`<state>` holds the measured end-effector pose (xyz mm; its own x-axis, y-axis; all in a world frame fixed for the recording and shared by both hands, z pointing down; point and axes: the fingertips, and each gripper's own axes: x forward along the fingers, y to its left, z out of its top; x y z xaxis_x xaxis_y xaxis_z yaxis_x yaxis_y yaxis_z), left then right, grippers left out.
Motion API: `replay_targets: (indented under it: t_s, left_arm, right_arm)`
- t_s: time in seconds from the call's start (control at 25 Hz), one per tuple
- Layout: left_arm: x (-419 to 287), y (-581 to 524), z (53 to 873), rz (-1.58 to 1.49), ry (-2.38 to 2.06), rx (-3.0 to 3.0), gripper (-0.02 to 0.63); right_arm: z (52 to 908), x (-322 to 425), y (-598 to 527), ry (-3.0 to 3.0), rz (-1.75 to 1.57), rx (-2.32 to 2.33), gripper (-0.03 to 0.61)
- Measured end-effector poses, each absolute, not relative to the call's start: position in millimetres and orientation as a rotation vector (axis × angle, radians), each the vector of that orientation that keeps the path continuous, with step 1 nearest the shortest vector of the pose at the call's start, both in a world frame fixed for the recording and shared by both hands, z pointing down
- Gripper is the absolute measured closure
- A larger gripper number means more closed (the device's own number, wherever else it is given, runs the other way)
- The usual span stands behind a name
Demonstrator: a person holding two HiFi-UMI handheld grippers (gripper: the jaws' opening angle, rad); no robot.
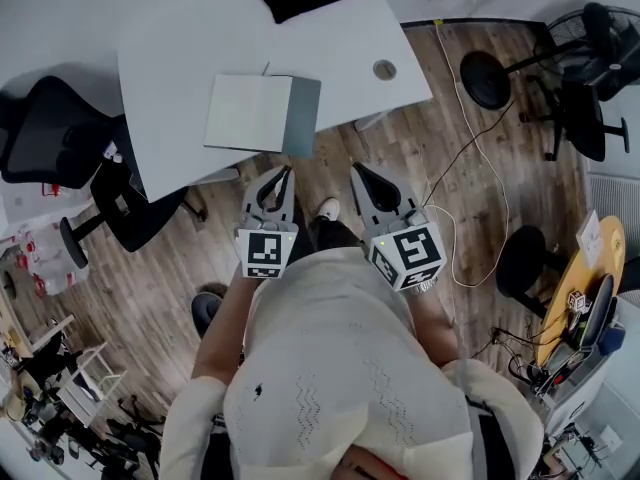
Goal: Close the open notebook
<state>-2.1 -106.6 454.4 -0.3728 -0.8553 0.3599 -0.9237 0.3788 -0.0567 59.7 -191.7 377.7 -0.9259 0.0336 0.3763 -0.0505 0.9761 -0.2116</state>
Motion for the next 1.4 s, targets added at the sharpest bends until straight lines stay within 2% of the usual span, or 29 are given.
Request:
replay_targets:
  t_s: [0.56, 0.68, 1.12, 1.4]
  left_arm:
    - [-6, -117, 536, 0.44, -2.185, 1.573, 0.593]
    - [-6, -119, 552, 0.469, -2.145, 1.569, 0.485]
    - [-4, -138, 601, 0.746, -2.002, 1.669, 0.442]
    - [-9, -146, 637, 1.069, -1.934, 1.688, 0.433]
  right_arm:
    - [411, 53, -195, -2.657, 0.351, 0.063, 0.577]
    - [419, 52, -194, -2.635, 0.373, 0.077, 0.577]
    - [447, 52, -201, -2.545, 0.432, 0.173, 0.577]
    - [456, 60, -214, -2.514, 0.478, 0.301, 0.577]
